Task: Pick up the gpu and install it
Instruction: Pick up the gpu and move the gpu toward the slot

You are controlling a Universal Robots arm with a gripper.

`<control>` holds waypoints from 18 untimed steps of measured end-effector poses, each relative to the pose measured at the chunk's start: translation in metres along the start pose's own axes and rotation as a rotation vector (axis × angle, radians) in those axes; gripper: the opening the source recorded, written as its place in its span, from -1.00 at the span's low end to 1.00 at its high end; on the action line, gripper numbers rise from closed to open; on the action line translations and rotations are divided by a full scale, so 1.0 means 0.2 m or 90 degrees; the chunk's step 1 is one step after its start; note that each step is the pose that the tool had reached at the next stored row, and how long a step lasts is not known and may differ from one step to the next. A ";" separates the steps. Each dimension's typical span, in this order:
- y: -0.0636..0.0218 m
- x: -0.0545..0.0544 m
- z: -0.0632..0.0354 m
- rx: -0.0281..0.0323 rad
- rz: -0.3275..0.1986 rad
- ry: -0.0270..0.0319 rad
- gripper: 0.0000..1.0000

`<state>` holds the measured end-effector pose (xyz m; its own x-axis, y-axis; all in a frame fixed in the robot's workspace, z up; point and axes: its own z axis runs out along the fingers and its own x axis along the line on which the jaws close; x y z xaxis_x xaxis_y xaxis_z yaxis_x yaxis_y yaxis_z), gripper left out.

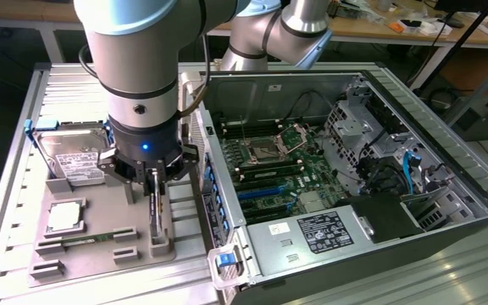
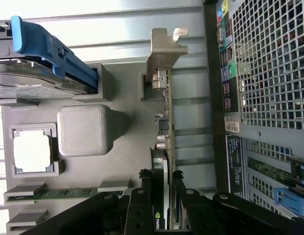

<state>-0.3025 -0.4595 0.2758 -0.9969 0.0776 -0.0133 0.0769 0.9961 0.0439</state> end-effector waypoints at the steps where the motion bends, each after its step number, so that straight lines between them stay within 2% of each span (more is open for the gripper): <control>1: 0.000 0.00 -0.005 0.0000 0.000 0.0000 -0.47; 18: 0.003 0.00 -0.056 -0.0001 0.000 -0.0001 -0.47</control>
<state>-0.3025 -0.4595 0.2870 -0.9969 0.0779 -0.0134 0.0772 0.9960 0.0441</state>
